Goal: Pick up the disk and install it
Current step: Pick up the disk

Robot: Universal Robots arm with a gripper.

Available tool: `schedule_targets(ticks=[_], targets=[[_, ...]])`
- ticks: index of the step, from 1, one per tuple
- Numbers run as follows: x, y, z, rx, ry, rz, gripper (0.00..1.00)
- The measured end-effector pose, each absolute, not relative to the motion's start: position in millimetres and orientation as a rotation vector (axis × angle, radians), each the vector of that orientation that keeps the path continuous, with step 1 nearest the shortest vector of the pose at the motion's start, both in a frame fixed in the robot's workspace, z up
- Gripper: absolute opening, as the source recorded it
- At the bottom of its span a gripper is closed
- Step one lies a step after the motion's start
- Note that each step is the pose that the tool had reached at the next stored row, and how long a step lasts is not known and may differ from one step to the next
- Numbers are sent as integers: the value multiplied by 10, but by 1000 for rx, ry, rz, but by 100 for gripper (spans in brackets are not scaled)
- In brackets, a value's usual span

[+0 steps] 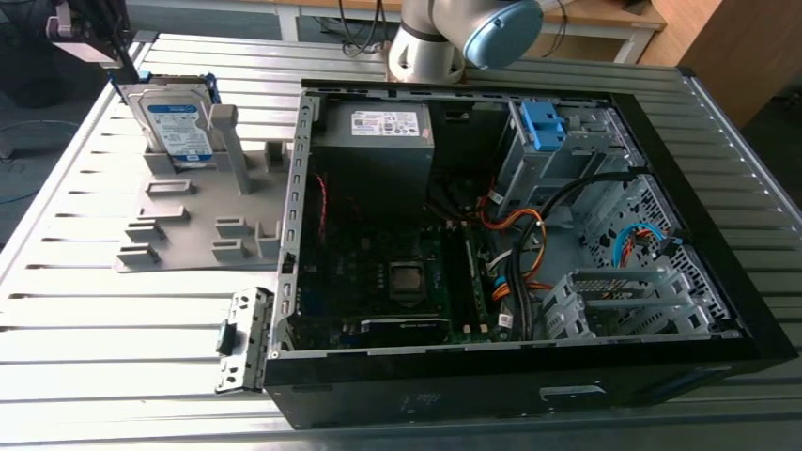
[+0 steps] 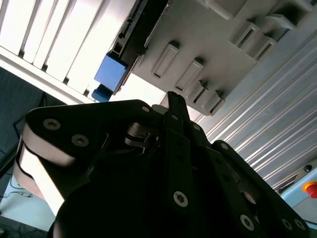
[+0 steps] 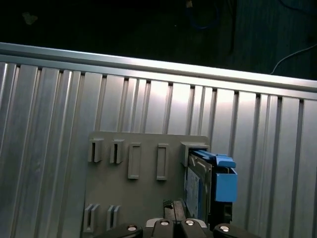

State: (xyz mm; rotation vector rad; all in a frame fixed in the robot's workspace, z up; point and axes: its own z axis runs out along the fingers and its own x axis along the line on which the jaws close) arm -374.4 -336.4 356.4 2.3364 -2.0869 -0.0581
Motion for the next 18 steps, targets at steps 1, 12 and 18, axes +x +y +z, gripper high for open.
schedule_targets(ticks=[1, 12, 18], targets=[[-3744, -3364, 3564, 2343, -2079, -58, 11], [-3744, -3364, 3564, 2421, -1986, -57, 11], [-3744, -3364, 3564, 2461, -1935, -57, 11]])
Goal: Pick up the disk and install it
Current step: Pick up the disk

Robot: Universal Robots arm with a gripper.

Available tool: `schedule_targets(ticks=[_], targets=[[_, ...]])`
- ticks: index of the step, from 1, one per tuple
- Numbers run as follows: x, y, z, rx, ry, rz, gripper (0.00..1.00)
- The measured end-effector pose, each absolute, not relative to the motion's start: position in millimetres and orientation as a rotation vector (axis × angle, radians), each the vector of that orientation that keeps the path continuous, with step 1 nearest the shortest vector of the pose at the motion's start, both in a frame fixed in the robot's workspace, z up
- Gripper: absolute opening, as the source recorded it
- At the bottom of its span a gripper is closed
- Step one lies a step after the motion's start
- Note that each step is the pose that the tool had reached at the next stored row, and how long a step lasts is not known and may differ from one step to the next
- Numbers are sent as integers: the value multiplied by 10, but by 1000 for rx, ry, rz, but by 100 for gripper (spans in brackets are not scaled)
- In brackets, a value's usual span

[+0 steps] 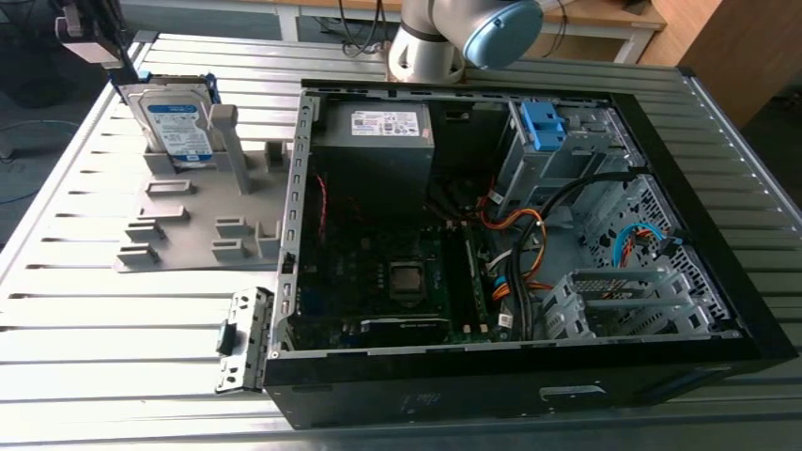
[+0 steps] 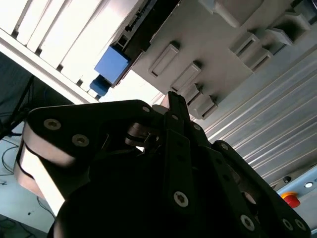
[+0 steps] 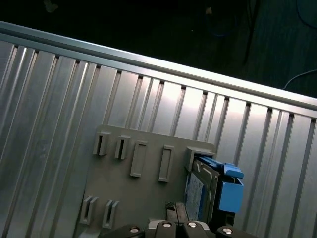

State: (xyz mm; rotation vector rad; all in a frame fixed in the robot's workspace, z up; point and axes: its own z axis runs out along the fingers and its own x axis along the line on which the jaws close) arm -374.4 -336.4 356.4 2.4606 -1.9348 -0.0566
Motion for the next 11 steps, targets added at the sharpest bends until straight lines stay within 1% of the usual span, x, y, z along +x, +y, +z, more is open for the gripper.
schedule_targets(ticks=[11], targets=[[-3744, -3364, 3564, 2557, -1801, -55, 11]])
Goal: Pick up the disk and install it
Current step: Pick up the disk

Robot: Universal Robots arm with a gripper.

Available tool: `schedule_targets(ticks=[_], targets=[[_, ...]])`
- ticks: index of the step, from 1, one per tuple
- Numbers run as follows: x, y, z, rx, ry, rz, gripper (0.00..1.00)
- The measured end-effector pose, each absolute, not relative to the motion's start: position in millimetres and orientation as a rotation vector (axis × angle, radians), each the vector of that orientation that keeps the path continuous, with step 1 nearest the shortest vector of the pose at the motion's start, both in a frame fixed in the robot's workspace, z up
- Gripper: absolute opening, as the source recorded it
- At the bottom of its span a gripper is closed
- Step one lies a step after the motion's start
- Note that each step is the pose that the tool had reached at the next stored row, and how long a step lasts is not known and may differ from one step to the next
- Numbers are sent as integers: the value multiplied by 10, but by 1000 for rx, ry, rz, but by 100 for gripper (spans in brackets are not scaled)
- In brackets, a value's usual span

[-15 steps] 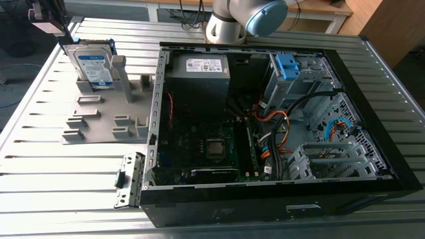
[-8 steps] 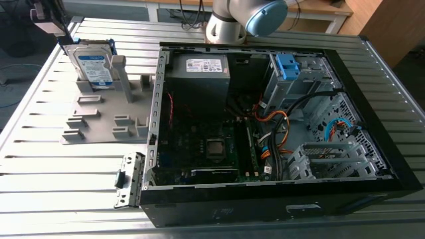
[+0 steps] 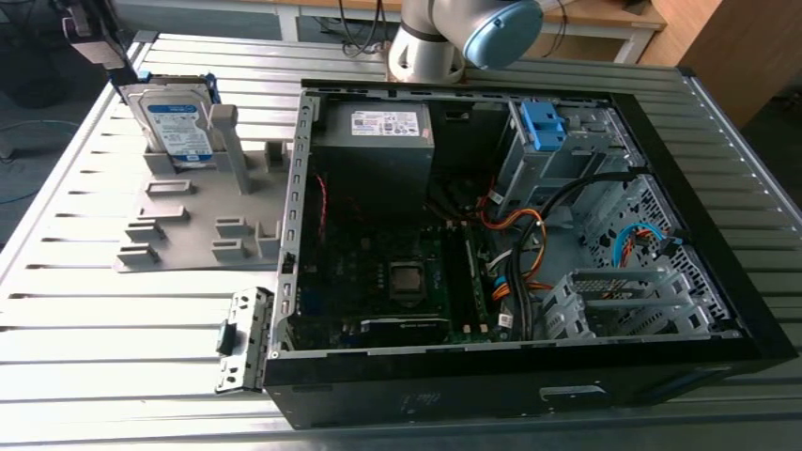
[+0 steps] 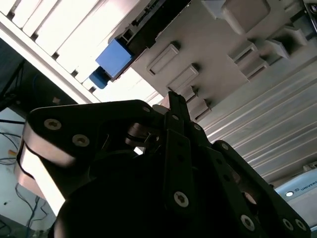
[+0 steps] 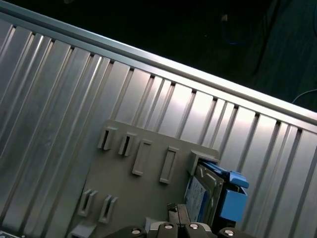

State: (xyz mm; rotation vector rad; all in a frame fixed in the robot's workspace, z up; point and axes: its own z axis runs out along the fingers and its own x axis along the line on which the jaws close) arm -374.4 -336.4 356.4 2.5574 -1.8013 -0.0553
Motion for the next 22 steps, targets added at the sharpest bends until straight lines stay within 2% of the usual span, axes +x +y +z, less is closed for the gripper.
schedule_targets(ticks=[22], targets=[[-3744, -3364, 3518, 2304, -2125, -61, 11]])
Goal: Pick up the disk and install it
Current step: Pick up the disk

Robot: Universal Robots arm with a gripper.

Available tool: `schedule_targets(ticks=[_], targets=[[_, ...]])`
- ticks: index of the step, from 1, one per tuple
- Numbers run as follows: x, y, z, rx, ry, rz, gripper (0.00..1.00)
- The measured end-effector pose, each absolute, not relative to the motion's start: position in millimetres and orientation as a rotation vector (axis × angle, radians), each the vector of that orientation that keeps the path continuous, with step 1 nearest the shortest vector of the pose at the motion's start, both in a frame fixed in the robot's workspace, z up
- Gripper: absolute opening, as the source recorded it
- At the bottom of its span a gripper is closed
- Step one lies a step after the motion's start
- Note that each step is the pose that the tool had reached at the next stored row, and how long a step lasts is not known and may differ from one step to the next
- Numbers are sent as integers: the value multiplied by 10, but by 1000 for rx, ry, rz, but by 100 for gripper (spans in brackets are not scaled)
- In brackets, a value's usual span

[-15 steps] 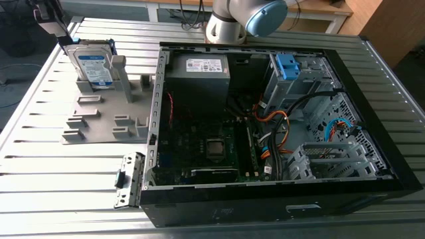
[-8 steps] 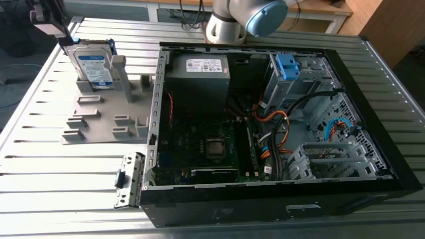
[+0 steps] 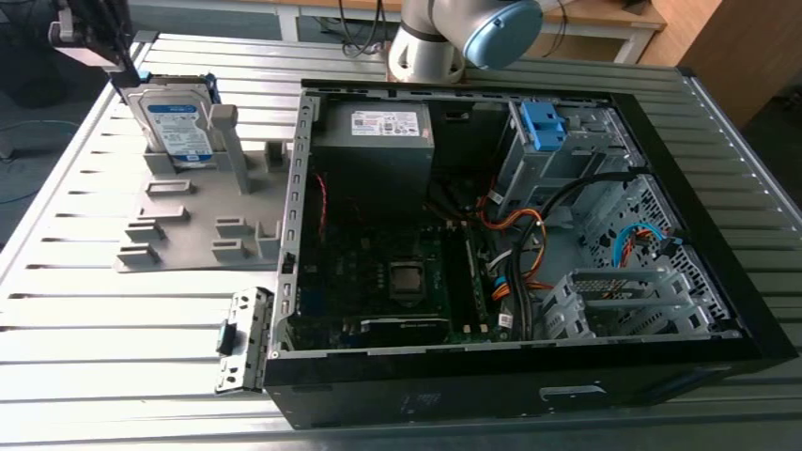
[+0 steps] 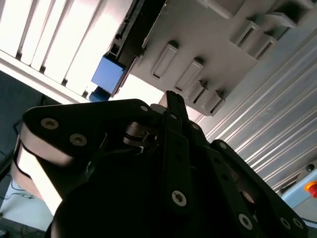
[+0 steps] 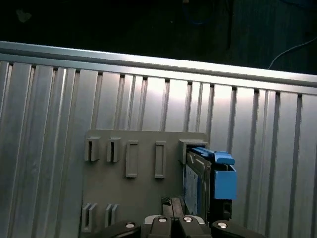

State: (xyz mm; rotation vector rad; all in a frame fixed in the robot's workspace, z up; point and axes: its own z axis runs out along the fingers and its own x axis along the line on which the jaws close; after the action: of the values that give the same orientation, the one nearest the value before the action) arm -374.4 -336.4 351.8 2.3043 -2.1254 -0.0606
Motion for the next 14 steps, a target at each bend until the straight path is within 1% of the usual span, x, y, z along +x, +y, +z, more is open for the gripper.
schedule_targets(ticks=[6, 14], targets=[[-3745, -3363, 3510, 2239, -2212, -77, 11], [-3746, -3364, 3507, 2218, -2233, -77, 11]])
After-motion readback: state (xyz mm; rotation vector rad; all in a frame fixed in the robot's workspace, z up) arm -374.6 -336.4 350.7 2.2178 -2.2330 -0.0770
